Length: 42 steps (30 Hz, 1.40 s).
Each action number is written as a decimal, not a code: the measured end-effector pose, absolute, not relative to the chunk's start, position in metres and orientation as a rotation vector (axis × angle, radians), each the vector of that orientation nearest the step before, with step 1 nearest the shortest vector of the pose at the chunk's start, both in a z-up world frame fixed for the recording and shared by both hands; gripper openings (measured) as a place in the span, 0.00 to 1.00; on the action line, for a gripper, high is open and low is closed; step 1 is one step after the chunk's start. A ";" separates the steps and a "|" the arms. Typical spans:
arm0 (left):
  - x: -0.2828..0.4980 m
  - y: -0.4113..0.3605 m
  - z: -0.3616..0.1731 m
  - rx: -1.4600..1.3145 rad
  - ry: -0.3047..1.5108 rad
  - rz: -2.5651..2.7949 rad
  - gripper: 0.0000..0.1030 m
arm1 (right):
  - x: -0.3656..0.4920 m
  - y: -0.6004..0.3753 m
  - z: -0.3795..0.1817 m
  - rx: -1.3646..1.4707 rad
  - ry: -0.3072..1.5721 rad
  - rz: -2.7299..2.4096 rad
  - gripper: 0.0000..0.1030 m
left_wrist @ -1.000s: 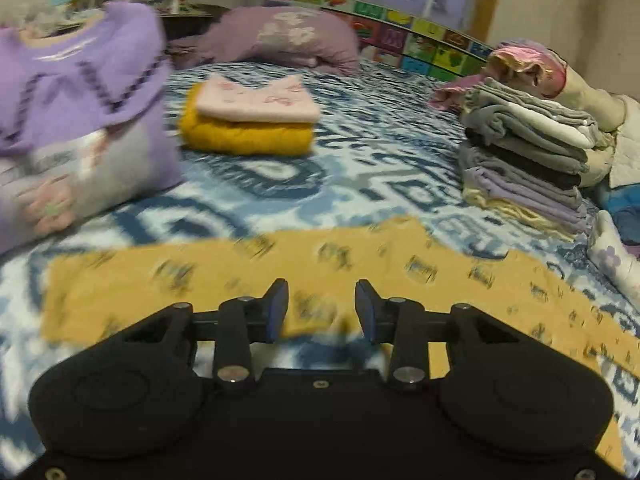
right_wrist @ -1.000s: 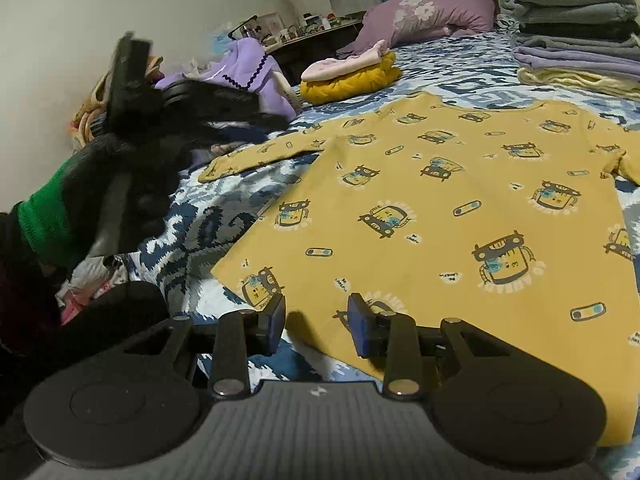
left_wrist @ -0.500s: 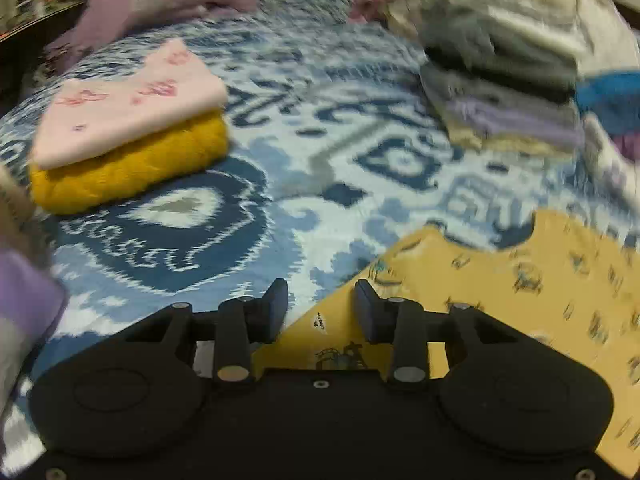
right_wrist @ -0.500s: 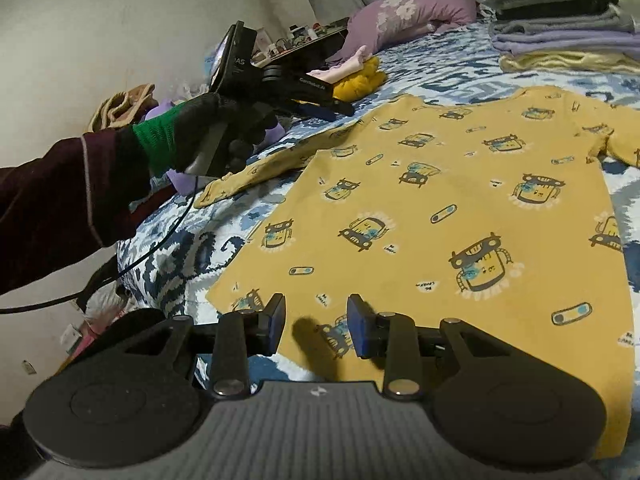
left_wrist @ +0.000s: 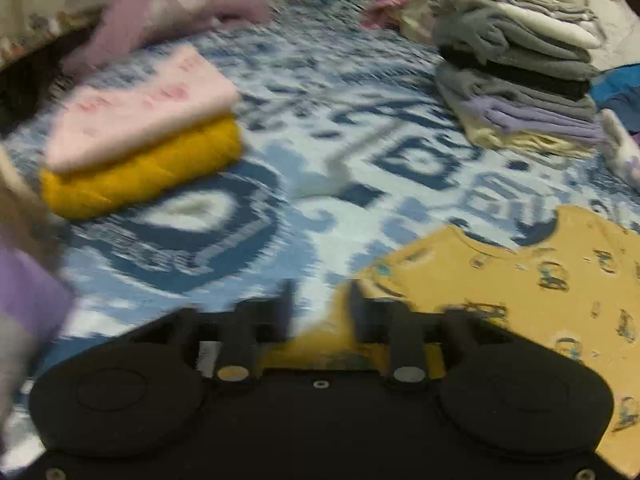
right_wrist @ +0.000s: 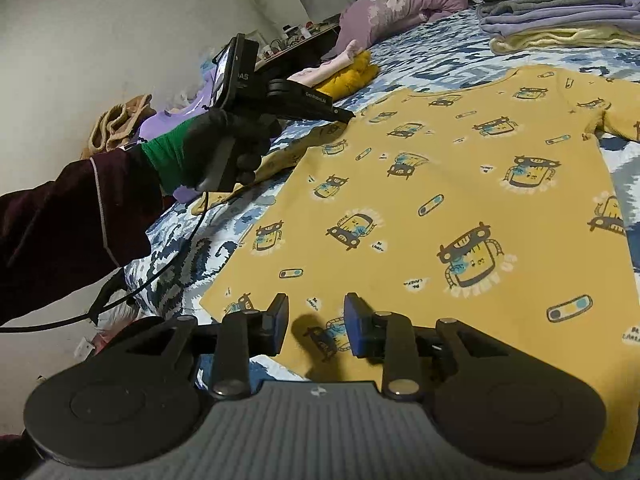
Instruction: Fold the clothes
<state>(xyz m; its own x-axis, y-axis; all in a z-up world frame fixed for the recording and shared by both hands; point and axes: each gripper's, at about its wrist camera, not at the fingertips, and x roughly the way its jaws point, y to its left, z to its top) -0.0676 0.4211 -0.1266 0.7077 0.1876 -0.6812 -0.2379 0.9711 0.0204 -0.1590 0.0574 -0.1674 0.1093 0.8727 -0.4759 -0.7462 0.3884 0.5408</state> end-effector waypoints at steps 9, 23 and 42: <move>-0.158 0.369 -0.099 -0.151 0.633 0.214 0.27 | -0.162 0.057 -0.162 0.146 0.814 1.192 0.31; -0.216 0.286 -0.126 -0.140 0.579 0.194 0.24 | -0.170 0.025 -0.141 0.212 0.662 1.113 0.33; -0.293 0.271 -0.139 -0.450 0.734 0.286 0.47 | -0.196 -0.015 -0.141 -0.033 0.561 0.870 0.31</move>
<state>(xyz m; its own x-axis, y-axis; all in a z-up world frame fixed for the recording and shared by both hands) -0.2928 0.2713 -0.1387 0.7106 0.0937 -0.6973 -0.4022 0.8673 -0.2933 -0.1958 -0.0150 -0.1411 0.5103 0.7142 -0.4791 -0.7314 0.6535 0.1952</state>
